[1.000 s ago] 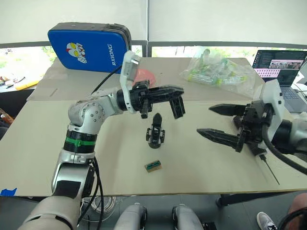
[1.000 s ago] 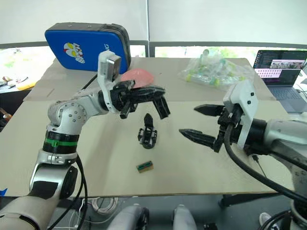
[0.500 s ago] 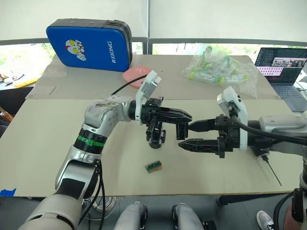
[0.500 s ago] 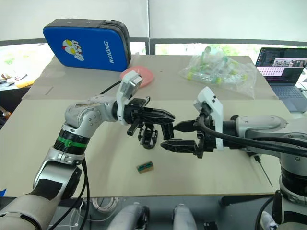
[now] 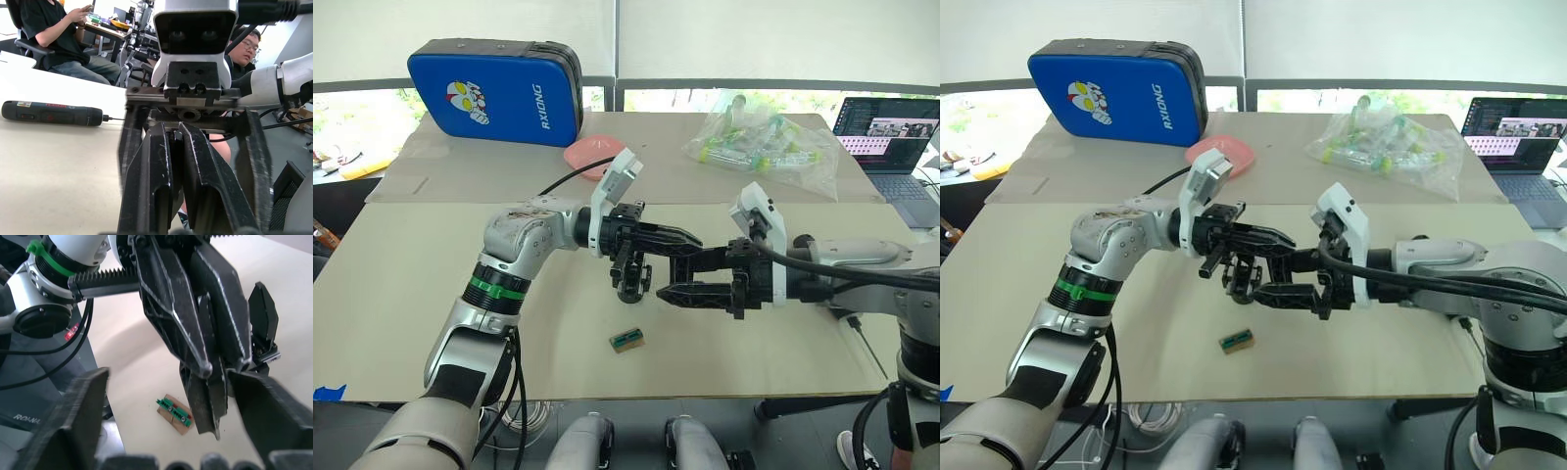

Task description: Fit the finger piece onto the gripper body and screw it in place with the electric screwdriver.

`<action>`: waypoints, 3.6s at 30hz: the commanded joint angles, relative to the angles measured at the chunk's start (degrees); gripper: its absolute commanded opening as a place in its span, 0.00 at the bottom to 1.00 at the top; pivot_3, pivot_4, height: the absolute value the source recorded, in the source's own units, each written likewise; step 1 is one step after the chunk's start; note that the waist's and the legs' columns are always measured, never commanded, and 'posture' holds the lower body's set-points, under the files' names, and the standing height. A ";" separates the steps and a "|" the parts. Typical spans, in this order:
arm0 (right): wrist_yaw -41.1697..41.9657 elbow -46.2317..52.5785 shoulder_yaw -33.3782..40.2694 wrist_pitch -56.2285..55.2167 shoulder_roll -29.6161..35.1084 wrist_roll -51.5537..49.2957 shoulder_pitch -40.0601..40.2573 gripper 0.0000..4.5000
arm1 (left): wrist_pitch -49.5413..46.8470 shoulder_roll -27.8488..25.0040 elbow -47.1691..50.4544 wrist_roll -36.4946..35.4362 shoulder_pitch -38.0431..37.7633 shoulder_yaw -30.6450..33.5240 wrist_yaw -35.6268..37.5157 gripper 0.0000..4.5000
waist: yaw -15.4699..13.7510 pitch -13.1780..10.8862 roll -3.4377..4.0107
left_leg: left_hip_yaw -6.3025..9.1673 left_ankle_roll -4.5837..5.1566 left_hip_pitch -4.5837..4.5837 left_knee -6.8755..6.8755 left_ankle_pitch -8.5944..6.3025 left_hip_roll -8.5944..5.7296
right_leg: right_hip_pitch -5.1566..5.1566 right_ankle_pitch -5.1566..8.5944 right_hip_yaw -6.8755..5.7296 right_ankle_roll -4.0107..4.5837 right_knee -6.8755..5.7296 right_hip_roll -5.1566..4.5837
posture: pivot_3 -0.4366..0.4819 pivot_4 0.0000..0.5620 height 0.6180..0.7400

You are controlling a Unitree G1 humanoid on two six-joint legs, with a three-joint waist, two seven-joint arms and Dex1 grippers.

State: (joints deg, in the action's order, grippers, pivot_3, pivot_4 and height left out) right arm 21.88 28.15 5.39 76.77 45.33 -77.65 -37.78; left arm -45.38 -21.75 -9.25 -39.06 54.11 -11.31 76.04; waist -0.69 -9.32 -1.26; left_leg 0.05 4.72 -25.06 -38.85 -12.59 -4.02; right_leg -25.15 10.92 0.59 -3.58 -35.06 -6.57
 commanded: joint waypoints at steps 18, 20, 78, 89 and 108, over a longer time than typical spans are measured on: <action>4.48 4.44 2.20 -7.46 0.48 2.85 5.00 0.10 | -3.53 -3.26 4.87 -3.38 -0.70 5.39 1.39 0.50 | 0.09 0.00 0.01 | 0.00 0.00 0.00 -0.03 0.00 0.00 | -0.01 0.00 -0.03 -0.01 -0.05 0.11 | 0.48 0.27 1.00; 5.31 4.79 2.73 -8.40 1.16 3.44 5.86 0.10 | 0.24 -4.46 4.91 -2.65 -1.82 7.08 2.50 0.72 | 0.18 0.01 0.01 | -0.03 0.00 0.01 -0.03 0.01 0.00 | -0.03 0.00 -0.01 -0.01 -0.08 0.13 | 0.48 0.27 1.00; 35.74 0.45 -2.13 -51.42 -4.76 38.27 26.59 0.09 | 65.04 5.93 -45.39 34.67 -8.11 2.00 0.18 1.00 | -0.83 0.02 0.01 | -0.12 0.00 0.30 -0.10 -0.01 -0.04 | 0.22 -0.14 -0.06 -0.11 -0.06 0.12 | 0.48 0.27 1.00; 35.52 -0.18 -4.53 -52.72 -8.29 39.41 22.47 0.09 | 67.30 5.11 -47.10 37.53 -7.46 0.17 1.70 0.52 | -0.68 0.03 0.01 | -0.12 0.00 0.32 -0.12 -0.01 -0.04 | 0.23 -0.15 -0.06 -0.12 -0.09 0.15 | 0.48 0.27 1.00; 34.65 -18.41 -19.58 -57.79 -18.90 57.33 7.02 0.09 | 64.67 4.79 -48.11 37.74 -7.93 0.74 -0.01 0.52 | -0.44 0.04 0.01 | -0.11 0.00 0.35 -0.26 0.00 -0.12 | 0.14 -0.16 -0.17 -0.14 -0.33 0.15 | 0.48 0.27 1.00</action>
State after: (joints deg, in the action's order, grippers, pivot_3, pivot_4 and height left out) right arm 56.26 8.79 -14.42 20.63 27.17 -20.63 -29.26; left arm 20.10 -16.40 -56.93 -2.98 47.21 -9.91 77.01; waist -1.13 -9.27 -1.25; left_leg -0.05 4.70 -24.69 -39.11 -12.58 -4.14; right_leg -25.00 10.76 0.43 -3.72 -35.43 -6.42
